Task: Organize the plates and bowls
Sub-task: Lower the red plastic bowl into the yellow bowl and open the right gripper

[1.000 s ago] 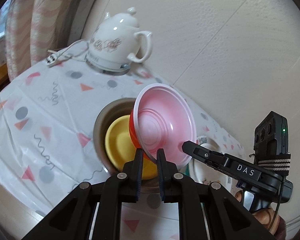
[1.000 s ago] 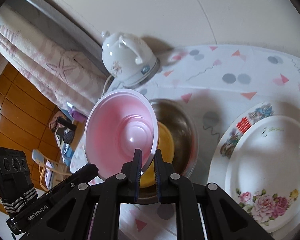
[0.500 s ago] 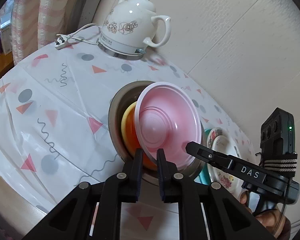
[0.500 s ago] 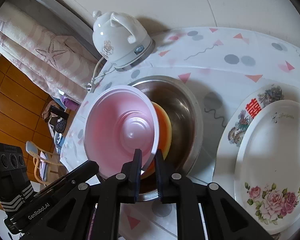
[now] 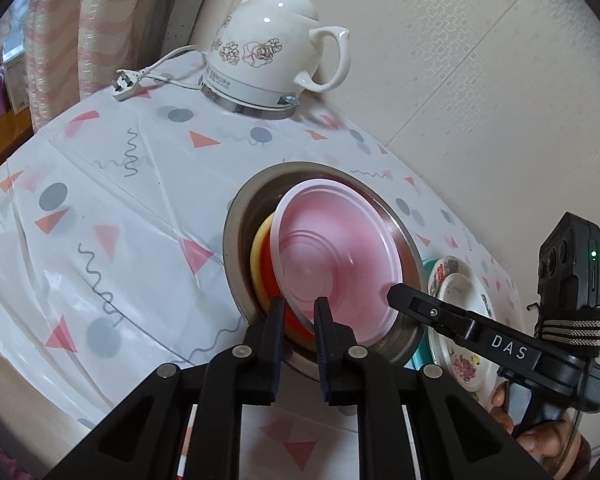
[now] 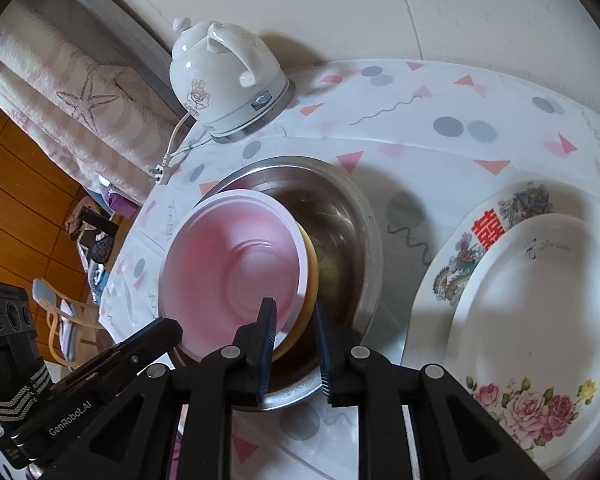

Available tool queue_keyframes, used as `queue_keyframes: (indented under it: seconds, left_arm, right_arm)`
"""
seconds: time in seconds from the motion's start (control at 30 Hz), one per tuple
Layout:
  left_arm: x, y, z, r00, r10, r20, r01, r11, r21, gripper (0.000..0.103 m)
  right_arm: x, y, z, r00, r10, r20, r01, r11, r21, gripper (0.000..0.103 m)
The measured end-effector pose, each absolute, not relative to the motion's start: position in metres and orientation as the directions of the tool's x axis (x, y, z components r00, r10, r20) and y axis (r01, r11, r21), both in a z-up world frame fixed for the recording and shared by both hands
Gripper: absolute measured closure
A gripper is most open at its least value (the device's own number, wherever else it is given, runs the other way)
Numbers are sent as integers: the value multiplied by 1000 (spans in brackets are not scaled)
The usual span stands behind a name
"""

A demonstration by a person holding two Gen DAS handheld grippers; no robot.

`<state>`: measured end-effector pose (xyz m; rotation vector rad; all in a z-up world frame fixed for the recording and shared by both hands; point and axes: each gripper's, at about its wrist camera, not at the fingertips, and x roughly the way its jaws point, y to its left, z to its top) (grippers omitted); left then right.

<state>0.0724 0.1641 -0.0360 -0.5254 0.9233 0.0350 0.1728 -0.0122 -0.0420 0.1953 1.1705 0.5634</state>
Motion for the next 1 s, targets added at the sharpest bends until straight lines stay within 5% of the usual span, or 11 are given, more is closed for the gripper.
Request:
queue_keyframes:
  seconds: [0.37, 0.77, 0.83, 1.0]
  left_arm:
    - [74, 161, -35, 609, -147, -779, -254, 895, -367, 87]
    - [70, 156, -31, 627, -123, -769, -250, 903, -349, 72]
    - [67, 158, -28, 635, -94, -767, -266, 906, -331, 59]
    - [66, 165, -32, 629, -87, -772, -288, 896, -337, 58]
  right_arm:
    - [175, 1, -41, 283, 457, -843, -374, 862, 342, 81]
    - [175, 3, -38, 338, 395, -854, -397, 883, 251, 83]
    - [177, 0, -39, 328, 409, -852, -382, 882, 277, 83]
    - [177, -3, -39, 315, 429, -847, -362, 879, 310, 82]
